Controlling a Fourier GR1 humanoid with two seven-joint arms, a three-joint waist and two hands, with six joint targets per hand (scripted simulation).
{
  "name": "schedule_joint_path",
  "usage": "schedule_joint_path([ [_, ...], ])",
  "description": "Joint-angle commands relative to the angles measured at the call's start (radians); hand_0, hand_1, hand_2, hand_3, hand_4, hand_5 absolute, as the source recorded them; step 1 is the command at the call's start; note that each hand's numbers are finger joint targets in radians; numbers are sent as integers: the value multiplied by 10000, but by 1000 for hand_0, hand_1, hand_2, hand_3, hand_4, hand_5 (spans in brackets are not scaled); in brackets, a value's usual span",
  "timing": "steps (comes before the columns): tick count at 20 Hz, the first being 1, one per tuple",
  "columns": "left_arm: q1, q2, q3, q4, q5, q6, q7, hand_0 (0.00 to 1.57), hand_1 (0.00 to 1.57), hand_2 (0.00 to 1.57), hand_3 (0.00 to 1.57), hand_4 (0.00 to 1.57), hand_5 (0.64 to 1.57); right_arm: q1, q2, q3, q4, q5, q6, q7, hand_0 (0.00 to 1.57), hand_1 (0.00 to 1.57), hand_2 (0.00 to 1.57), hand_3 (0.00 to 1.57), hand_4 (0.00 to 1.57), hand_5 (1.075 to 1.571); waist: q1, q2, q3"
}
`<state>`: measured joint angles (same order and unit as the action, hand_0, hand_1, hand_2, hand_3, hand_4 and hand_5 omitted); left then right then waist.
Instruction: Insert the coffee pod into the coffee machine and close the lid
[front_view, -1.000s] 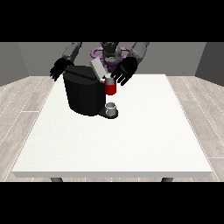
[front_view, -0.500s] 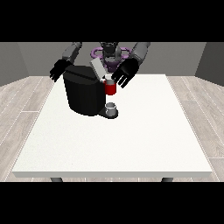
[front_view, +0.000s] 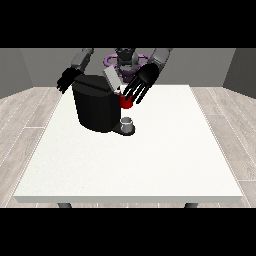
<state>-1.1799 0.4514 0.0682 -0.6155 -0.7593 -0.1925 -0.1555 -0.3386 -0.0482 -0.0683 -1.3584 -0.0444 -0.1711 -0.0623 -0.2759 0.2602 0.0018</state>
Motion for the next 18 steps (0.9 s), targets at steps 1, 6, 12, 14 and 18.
schedule_joint_path([
  [1,406,-335,-208,-127,-52,-228,-255,0,0,0,0,0,1571,283,118,-48,327,122,-243,-174,0,0,0,0,353,1571,447,-415,-16],
  [6,186,123,-28,-174,-12,-687,-312,0,0,0,0,0,1571,150,-80,-322,683,63,-255,-322,0,0,0,0,387,1571,639,-344,-16],
  [12,787,-738,128,-522,296,-555,98,0,0,0,0,0,1571,644,-233,-603,973,-197,-96,-260,0,0,0,0,363,1571,974,-1411,-16],
  [14,1381,-862,410,-408,678,-663,-64,0,0,0,0,0,1571,1157,-114,-353,746,-144,-46,36,0,0,0,0,381,1571,1077,-1945,-20],
  [18,1898,-2015,1396,-701,1899,-111,273,0,0,0,0,0,1571,1595,-411,-1025,1294,-588,229,-620,0,0,0,0,387,1571,1658,-2439,-15],
])
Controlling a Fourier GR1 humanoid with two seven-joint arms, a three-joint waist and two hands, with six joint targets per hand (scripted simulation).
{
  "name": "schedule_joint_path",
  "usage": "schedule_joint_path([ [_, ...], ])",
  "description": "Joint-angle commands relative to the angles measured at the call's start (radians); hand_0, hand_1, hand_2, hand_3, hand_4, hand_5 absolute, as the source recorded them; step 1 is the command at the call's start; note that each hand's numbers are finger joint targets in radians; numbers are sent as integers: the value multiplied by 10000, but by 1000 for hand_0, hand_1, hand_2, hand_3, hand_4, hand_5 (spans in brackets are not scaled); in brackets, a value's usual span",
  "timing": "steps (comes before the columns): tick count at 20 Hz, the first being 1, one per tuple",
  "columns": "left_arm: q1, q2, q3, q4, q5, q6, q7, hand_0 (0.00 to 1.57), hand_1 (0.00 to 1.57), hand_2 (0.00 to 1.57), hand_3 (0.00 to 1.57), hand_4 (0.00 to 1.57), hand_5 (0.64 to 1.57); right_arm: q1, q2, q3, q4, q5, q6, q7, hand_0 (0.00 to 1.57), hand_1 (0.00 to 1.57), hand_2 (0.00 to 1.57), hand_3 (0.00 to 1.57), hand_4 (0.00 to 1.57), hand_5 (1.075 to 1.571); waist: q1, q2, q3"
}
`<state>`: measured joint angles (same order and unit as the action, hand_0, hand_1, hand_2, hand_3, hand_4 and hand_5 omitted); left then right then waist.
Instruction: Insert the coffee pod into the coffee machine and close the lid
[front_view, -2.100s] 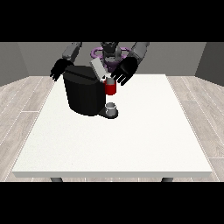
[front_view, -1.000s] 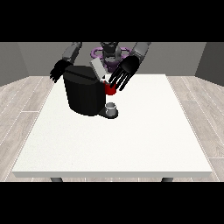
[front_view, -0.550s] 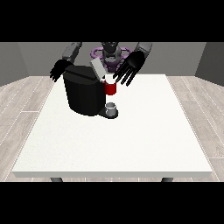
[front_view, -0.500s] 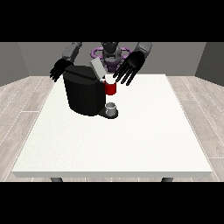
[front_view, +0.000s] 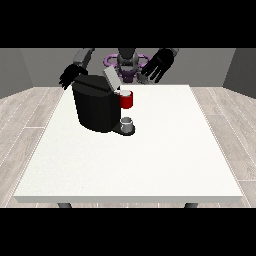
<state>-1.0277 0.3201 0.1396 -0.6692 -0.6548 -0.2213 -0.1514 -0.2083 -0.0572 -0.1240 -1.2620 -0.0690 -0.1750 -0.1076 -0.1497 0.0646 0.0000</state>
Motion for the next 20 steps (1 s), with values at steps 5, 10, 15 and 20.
schedule_joint_path([
  [5,1949,-1799,1735,-268,2531,-10,-851,0,0,0,0,0,1571,1136,-73,-433,348,-154,-144,-110,0,0,0,0,398,1571,1305,-1635,-5],
  [10,3122,-1785,2116,-482,3098,-76,-879,0,0,0,0,0,1571,1626,-295,-78,-469,-148,367,135,0,0,0,0,492,1571,1272,-2593,-4],
  [15,4250,-2390,2224,-629,3603,-206,-655,0,0,0,0,90,1571,1651,-522,367,-1200,135,578,630,0,0,0,0,349,1571,1646,-3424,-4],
  [20,4732,-2355,2393,-881,4294,-1096,-698,0,0,0,0,0,1571,666,-1241,171,-1655,-177,1267,1079,0,0,0,0,0,1571,2294,-3260,-1],
])
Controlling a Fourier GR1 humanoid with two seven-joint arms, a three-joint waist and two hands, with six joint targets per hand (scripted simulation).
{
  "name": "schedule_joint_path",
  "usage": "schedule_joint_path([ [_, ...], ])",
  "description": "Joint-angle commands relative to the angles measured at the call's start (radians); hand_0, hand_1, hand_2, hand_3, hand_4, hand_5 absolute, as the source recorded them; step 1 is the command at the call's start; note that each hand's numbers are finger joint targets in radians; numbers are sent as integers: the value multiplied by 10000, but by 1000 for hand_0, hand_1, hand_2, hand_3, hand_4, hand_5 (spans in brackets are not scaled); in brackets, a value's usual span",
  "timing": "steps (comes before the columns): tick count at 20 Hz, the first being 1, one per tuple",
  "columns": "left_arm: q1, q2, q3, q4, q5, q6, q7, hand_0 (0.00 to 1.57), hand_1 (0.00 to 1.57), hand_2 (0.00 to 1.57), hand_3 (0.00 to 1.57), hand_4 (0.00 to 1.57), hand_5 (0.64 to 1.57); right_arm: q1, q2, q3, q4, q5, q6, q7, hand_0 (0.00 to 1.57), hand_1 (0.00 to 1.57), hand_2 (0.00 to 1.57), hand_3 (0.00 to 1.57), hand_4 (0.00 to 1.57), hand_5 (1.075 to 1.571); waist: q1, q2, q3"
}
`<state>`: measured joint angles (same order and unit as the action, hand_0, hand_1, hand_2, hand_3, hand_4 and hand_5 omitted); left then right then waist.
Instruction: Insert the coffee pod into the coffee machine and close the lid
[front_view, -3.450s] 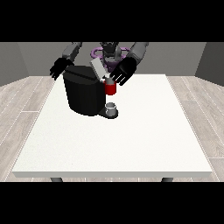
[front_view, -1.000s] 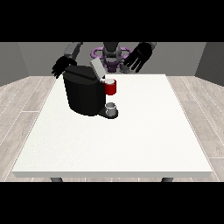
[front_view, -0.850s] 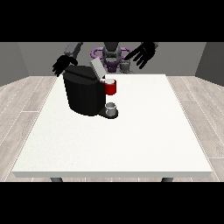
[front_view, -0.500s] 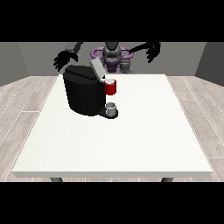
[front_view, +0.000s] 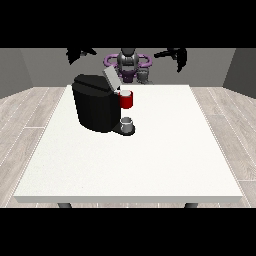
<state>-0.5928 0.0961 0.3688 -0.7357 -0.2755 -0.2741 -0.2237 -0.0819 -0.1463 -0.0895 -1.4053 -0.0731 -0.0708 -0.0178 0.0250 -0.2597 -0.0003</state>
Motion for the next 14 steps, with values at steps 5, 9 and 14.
schedule_joint_path([
  [5,1278,-630,-135,-977,816,-437,-105,0,0,0,0,140,1571,-636,-3,241,-507,-41,333,75,0,0,0,0,0,1571,834,211,6],
  [9,1316,-910,-469,-1838,1014,-318,483,0,0,0,0,0,1571,-1434,-644,89,-587,-215,958,757,0,0,0,0,0,1571,1085,275,7],
  [14,1572,-573,-517,-3084,1602,-279,837,0,0,0,0,103,1571,-1770,-322,716,-639,468,965,339,0,0,0,0,215,1571,821,1085,5],
])
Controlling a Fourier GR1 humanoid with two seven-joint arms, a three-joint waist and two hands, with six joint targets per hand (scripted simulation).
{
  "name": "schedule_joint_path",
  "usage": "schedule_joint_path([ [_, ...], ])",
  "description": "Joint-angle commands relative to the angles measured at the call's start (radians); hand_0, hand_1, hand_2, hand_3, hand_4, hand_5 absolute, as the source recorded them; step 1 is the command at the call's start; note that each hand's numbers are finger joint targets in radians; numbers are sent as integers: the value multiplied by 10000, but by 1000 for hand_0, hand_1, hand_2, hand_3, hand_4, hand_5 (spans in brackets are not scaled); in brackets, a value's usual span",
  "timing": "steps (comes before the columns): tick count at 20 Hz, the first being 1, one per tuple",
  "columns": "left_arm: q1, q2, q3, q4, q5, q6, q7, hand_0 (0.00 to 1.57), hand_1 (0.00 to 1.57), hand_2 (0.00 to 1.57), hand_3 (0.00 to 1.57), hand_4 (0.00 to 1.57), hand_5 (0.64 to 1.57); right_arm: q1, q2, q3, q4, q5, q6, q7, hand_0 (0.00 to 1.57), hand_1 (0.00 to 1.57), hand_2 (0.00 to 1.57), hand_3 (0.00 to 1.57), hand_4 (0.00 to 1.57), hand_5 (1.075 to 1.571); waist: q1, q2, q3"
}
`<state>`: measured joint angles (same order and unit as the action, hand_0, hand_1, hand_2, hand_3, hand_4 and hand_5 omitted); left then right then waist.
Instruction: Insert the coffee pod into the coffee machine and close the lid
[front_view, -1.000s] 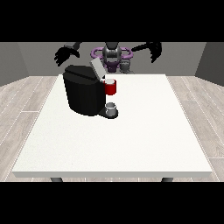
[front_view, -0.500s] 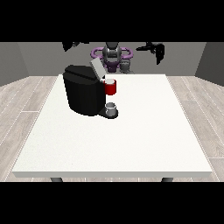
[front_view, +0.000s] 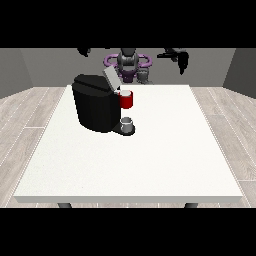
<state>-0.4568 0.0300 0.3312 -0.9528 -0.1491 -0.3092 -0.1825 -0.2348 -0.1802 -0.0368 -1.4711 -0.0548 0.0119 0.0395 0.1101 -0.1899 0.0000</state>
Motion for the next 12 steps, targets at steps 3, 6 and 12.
schedule_joint_path([
  [3,1302,33,-334,-1511,628,-513,480,0,0,0,0,0,1571,-270,23,45,297,360,-14,-17,0,0,0,0,0,1571,432,243,2],
  [6,1221,-246,-487,-2248,1015,-106,1033,0,0,0,0,0,1571,-754,247,26,698,171,163,-170,0,0,0,0,0,1571,410,715,2],
  [12,1528,-170,-1059,-3063,934,524,745,0,0,0,0,0,1571,-2061,273,-375,1467,-60,214,-18,0,0,0,0,0,1571,160,1629,1],
])
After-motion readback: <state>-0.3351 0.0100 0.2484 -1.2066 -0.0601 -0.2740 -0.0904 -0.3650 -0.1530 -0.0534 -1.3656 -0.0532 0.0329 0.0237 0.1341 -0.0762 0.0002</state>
